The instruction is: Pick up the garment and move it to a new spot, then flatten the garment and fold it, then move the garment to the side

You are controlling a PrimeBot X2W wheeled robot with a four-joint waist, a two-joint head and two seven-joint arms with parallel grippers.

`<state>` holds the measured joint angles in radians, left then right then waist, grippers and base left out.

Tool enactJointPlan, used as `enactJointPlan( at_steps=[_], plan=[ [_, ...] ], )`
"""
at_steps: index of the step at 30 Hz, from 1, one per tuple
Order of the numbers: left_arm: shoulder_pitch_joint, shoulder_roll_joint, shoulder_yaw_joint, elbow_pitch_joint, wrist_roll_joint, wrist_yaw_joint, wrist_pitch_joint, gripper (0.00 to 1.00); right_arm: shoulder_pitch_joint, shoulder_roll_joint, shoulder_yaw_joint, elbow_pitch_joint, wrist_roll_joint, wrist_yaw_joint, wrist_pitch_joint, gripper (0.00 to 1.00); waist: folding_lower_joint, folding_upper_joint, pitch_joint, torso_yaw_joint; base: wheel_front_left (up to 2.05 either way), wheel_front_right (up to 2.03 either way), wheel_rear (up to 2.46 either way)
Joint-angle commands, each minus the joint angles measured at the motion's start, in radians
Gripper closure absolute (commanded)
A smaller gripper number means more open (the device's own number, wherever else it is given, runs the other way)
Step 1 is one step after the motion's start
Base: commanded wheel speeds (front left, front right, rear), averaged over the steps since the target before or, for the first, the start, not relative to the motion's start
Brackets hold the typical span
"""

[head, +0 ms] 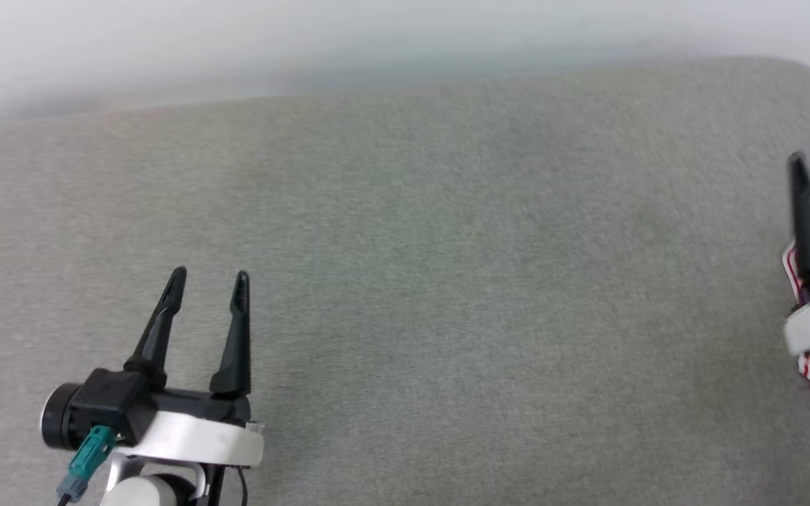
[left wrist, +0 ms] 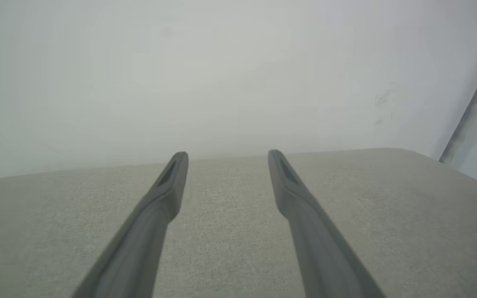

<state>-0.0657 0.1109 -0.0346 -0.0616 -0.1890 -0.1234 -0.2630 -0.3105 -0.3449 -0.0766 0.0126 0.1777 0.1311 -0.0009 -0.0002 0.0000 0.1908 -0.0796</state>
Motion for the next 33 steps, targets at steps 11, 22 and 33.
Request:
enactJointPlan(
  at_steps=[11,22,33],
  plan=[
    [0.095,-0.044,0.053,0.063,0.009,0.0,-0.002,0.0,0.236,0.197,0.036,-0.01,0.002,-0.001,-0.167,0.0,0.0002,0.0,-0.111,0.081,0.0,0.0,0.0],
    [0.12,-0.053,0.042,0.092,-0.007,-0.006,-0.002,0.0,0.288,0.259,0.065,0.123,-0.035,-0.001,-0.247,0.0,0.0002,0.0,-0.147,0.097,0.0,0.0,0.0],
    [0.13,-0.045,0.023,0.072,0.01,-0.007,-0.002,0.0,0.262,0.285,0.075,0.147,-0.042,-0.001,-0.263,0.0,0.0002,0.0,-0.151,0.098,0.0,0.0,0.0]
  ],
)
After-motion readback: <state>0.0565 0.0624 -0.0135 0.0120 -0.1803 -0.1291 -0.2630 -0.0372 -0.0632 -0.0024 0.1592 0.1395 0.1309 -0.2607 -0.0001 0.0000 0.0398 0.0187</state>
